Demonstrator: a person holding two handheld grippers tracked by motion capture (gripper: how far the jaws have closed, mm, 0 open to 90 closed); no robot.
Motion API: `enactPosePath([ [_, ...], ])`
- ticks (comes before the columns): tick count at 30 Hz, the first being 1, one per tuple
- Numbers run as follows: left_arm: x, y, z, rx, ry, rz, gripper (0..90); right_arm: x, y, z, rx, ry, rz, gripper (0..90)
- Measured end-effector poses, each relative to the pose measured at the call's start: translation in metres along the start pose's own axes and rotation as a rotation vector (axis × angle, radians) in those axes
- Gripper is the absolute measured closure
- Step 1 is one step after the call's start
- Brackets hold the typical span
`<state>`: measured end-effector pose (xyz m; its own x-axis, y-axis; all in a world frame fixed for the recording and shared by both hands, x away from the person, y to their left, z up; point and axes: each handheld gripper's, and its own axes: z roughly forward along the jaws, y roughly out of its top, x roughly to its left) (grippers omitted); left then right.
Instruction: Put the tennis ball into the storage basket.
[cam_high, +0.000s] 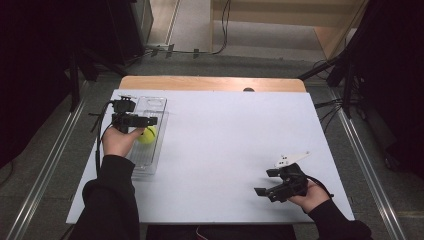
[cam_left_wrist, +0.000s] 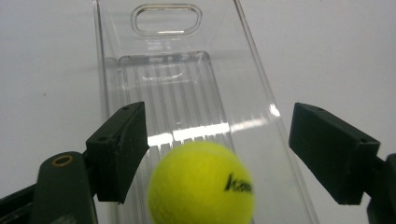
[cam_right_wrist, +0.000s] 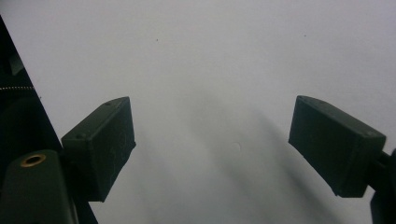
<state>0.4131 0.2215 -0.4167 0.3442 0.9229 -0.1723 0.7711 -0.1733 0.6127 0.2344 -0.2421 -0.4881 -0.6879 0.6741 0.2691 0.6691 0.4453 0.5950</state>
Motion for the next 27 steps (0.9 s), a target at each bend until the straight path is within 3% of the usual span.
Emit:
enactPosePath([
  [5,-0.003,0.005,-0.007,-0.007,-0.020,0.010,18.3,0.000,0.000,0.000,0.002,0.000,-0.003,12.5],
  [9,-0.007,0.009,-0.014,-0.011,-0.078,0.018,18.3,0.000,0.000,0.000,0.000,0.000,-0.002,12.5],
  [12,-0.010,0.011,-0.019,-0.022,-0.147,0.011,18.5,0.000,0.000,0.000,0.004,0.000,-0.005,12.5],
  [18,-0.024,0.015,-0.025,-0.021,-0.222,0.042,18.5,0.000,-0.001,-0.001,0.003,-0.001,-0.003,12.5],
  [27,-0.040,0.017,-0.027,-0.004,-0.281,0.093,18.9,0.000,-0.001,-0.001,0.003,-0.001,-0.003,12.5],
])
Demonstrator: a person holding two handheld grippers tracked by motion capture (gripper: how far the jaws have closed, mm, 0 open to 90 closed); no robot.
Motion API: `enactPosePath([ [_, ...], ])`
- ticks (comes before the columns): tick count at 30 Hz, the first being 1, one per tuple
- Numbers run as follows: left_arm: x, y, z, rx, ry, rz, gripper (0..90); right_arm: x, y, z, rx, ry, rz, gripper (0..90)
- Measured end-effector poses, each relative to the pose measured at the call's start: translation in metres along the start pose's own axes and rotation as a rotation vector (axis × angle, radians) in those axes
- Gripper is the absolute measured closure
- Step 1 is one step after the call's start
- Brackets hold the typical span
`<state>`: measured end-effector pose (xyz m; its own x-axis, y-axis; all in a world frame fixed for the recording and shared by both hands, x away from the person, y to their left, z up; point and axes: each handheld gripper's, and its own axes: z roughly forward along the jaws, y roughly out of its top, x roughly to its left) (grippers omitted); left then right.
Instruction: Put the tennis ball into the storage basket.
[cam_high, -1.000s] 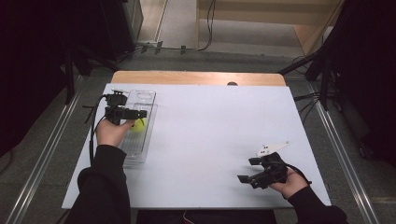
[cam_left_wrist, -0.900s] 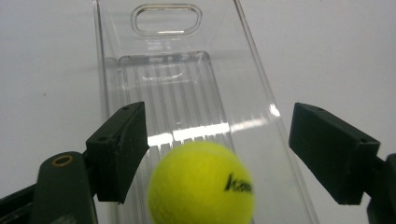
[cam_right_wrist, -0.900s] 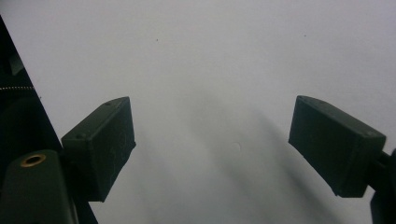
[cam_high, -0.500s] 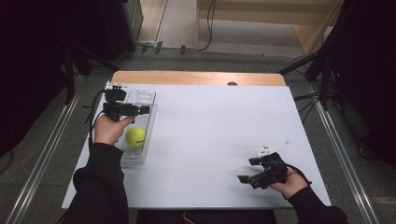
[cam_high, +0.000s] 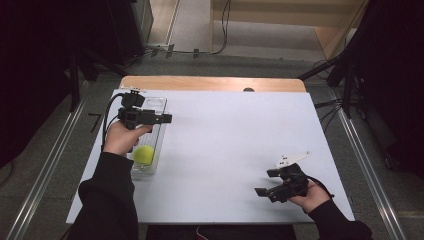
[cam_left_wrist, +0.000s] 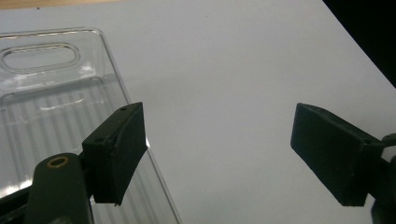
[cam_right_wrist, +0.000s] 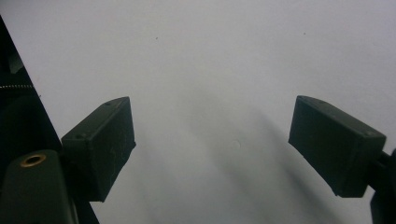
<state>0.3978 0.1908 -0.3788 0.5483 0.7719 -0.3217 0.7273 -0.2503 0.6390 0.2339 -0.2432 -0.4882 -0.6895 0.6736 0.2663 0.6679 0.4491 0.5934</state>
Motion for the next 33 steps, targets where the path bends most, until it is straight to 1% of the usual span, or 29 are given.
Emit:
enactPosePath([
  [8,-0.006,0.000,0.008,0.025,-0.021,0.019,18.9,0.000,-0.001,0.000,0.003,-0.002,0.001,12.4],
  [11,-0.009,-0.001,0.012,0.030,-0.026,0.028,18.9,0.000,-0.001,0.000,0.001,-0.003,0.000,12.5],
  [14,-0.013,-0.002,0.015,0.030,-0.040,0.032,19.0,0.000,-0.001,-0.001,0.002,-0.003,0.001,12.4],
  [16,-0.016,-0.002,0.017,0.033,-0.038,0.044,19.0,0.000,-0.001,-0.001,0.003,-0.003,0.003,12.4],
  [19,-0.019,-0.004,0.018,0.035,-0.041,0.047,19.0,0.000,-0.001,-0.001,0.001,-0.005,0.004,12.5],
  [25,-0.024,-0.008,0.021,0.050,-0.044,0.065,19.0,0.000,-0.002,-0.001,0.002,-0.005,0.008,12.5],
  [28,-0.027,-0.011,0.022,0.049,-0.054,0.065,19.0,0.001,-0.002,-0.001,0.002,-0.005,0.008,12.5],
  [33,-0.032,-0.018,0.025,0.062,-0.065,0.078,19.0,0.000,-0.002,-0.001,0.003,-0.004,0.008,12.5],
])
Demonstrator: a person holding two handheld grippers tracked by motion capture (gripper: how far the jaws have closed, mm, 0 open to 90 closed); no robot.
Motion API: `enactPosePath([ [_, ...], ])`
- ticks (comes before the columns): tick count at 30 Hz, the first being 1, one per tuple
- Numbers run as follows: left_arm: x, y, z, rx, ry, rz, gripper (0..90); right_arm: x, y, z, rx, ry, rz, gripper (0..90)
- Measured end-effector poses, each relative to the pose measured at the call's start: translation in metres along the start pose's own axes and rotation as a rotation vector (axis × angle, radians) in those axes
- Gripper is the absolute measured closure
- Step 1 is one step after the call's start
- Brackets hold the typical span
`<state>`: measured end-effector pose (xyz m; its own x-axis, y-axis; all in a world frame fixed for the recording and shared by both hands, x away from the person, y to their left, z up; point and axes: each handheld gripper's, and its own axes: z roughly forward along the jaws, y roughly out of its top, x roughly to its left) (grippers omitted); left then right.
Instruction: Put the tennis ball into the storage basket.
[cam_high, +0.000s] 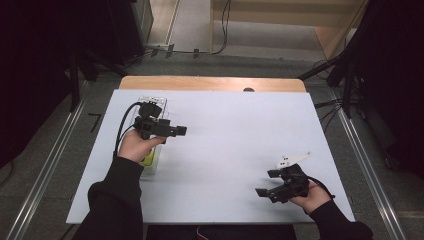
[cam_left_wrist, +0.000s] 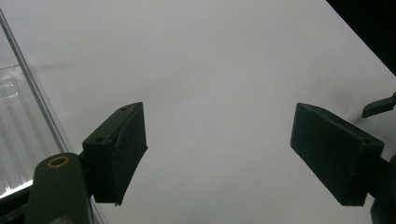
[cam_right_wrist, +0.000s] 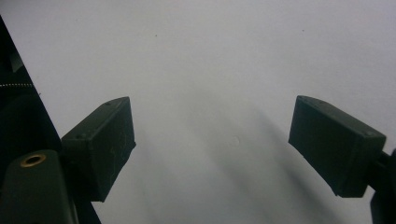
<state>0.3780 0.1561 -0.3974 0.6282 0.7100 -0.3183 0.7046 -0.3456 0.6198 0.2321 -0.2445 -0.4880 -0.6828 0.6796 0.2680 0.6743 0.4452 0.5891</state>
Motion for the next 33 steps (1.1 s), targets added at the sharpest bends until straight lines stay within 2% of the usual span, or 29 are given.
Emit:
enactPosePath([
  [9,-0.008,-0.011,0.001,0.024,-0.013,0.029,19.0,0.000,0.000,0.000,-0.001,0.000,-0.003,12.5],
  [18,-0.013,-0.022,0.002,0.037,-0.029,0.036,19.0,0.000,0.000,0.000,0.002,-0.001,-0.001,12.4],
  [23,-0.017,-0.028,0.004,0.067,-0.001,0.053,19.0,0.000,0.000,0.000,0.003,-0.001,-0.002,12.4],
  [27,-0.019,-0.032,0.005,0.080,-0.025,0.054,19.0,0.000,-0.001,0.000,0.005,0.000,-0.003,12.5],
  [29,-0.020,-0.035,0.005,0.081,-0.024,0.059,19.0,0.000,-0.001,0.000,0.004,0.001,-0.003,12.5],
  [33,-0.021,-0.043,0.004,0.070,-0.045,0.075,18.9,0.000,-0.001,0.000,0.004,0.001,-0.001,12.5],
])
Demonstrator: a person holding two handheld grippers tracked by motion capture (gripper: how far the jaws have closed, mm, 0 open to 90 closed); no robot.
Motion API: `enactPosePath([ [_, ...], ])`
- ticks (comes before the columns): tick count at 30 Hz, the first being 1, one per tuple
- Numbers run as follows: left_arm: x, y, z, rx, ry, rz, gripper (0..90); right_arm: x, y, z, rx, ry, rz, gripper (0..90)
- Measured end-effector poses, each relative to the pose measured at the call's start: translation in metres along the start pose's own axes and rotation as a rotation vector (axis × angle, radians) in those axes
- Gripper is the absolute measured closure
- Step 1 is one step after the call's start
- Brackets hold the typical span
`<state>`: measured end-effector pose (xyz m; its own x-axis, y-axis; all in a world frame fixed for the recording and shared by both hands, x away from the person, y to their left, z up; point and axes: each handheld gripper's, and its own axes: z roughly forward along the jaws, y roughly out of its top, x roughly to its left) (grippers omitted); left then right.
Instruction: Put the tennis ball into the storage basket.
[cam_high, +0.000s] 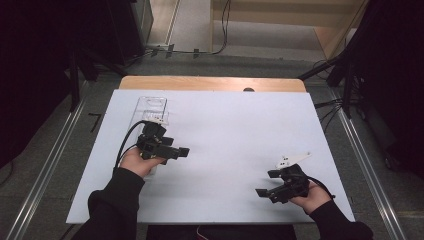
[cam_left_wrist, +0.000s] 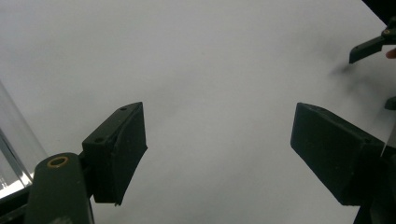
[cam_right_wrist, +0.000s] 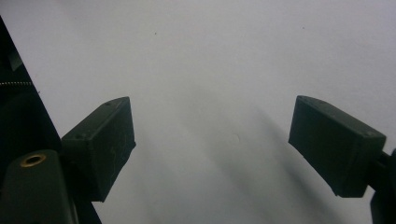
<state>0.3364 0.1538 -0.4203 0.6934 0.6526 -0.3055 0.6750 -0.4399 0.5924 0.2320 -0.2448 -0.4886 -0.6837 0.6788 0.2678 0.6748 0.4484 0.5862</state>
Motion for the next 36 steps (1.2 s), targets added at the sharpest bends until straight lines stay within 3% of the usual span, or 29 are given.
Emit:
enactPosePath([
  [7,-0.007,-0.009,-0.004,-0.027,-0.005,0.033,18.7,0.000,0.000,0.000,-0.001,-0.001,-0.001,12.5],
  [24,-0.011,-0.028,-0.001,-0.052,-0.028,0.046,18.7,-0.002,0.000,0.000,-0.004,-0.008,0.005,12.4],
  [36,-0.012,-0.043,0.003,-0.053,-0.028,0.124,18.7,-0.002,-0.001,-0.001,-0.003,-0.011,0.009,12.5],
])
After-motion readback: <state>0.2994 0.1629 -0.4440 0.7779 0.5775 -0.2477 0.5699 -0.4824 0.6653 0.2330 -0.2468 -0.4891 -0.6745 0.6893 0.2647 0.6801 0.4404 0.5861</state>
